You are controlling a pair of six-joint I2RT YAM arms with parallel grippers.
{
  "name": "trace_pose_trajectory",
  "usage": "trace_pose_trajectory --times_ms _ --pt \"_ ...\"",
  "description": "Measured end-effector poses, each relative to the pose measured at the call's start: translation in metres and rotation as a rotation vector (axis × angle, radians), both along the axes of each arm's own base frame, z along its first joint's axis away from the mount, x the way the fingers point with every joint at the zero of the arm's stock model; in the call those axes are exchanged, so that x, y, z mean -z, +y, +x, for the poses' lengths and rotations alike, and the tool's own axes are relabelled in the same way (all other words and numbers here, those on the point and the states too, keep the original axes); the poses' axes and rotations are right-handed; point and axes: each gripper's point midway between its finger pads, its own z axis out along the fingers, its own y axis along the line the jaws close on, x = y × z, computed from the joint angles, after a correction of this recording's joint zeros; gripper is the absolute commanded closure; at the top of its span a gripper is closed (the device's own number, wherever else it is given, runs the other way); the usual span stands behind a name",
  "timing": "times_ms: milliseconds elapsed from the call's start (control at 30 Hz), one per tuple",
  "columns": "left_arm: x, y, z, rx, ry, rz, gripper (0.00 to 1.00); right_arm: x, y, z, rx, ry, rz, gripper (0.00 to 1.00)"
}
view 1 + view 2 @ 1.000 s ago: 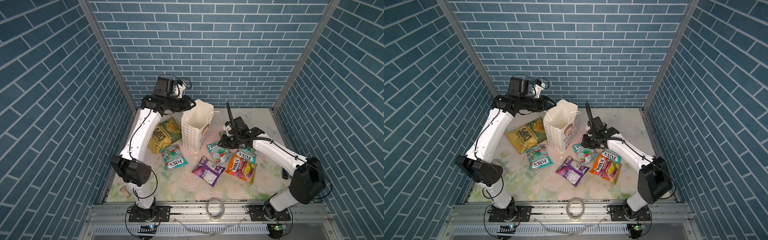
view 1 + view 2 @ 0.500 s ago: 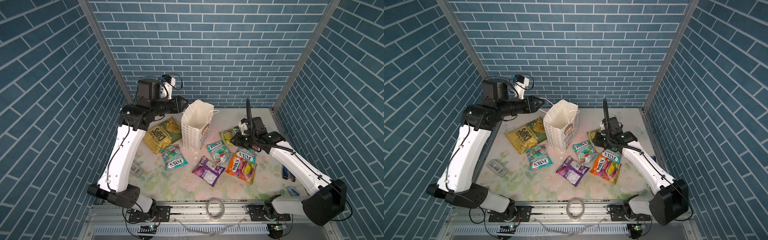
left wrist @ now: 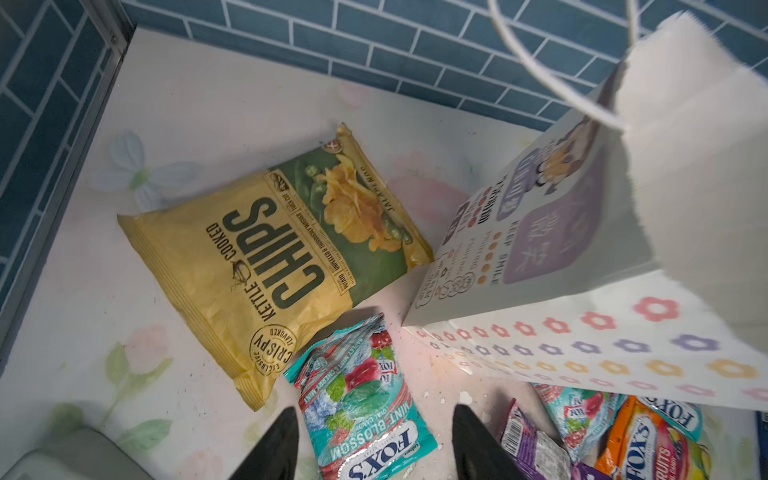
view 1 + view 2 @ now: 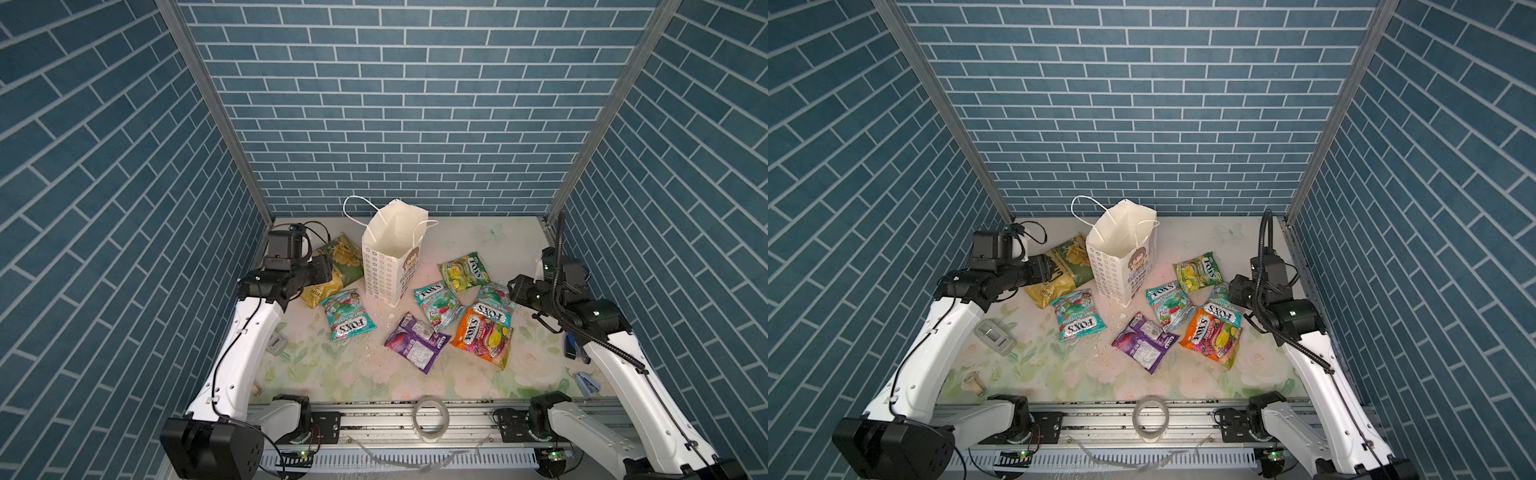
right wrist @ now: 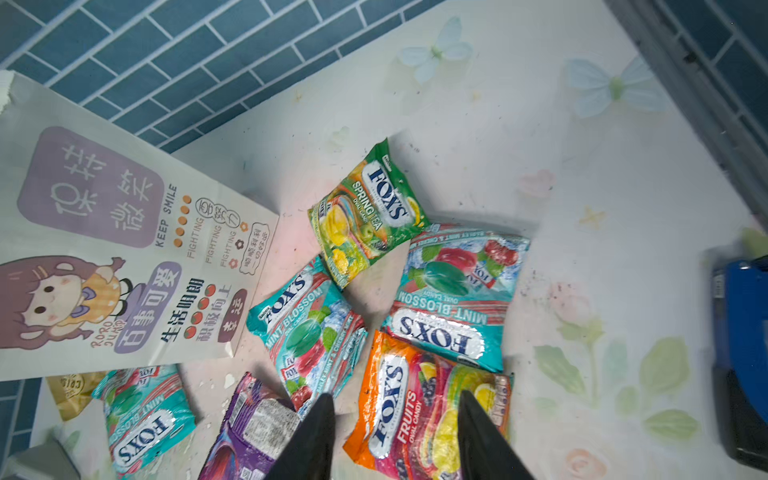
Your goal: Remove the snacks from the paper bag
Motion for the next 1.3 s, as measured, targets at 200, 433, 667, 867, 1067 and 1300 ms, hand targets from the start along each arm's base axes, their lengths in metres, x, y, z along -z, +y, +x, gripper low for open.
trace_pose_trajectory --times_ms 200,433,667,867,1067,1300 --pt "0.026 0.022 0.015 -0.059 -0.076 0.096 0.33 0.003 -0.014 -0.003 0.035 0.014 -0.03 0.51" --pt "0.086 0.045 0.041 -0.078 -0.084 0.213 0.0 0.029 -0.02 -0.006 0.049 0.084 -0.054 0.51" --pt "0.137 0.059 0.05 -0.083 -0.107 0.29 0.01 0.03 -0.026 -0.005 0.061 0.088 -0.068 0.51" --pt "0.159 0.068 0.048 -0.108 -0.203 0.336 0.0 0.038 -0.034 0.001 0.081 0.116 -0.08 0.49" --pt "0.179 0.071 0.043 -0.13 -0.288 0.355 0.0 0.056 -0.051 0.02 0.131 0.133 -0.094 0.45" --pt "0.162 0.067 0.054 -0.115 -0.368 0.368 0.0 0.095 -0.093 0.051 0.235 0.129 -0.093 0.42"
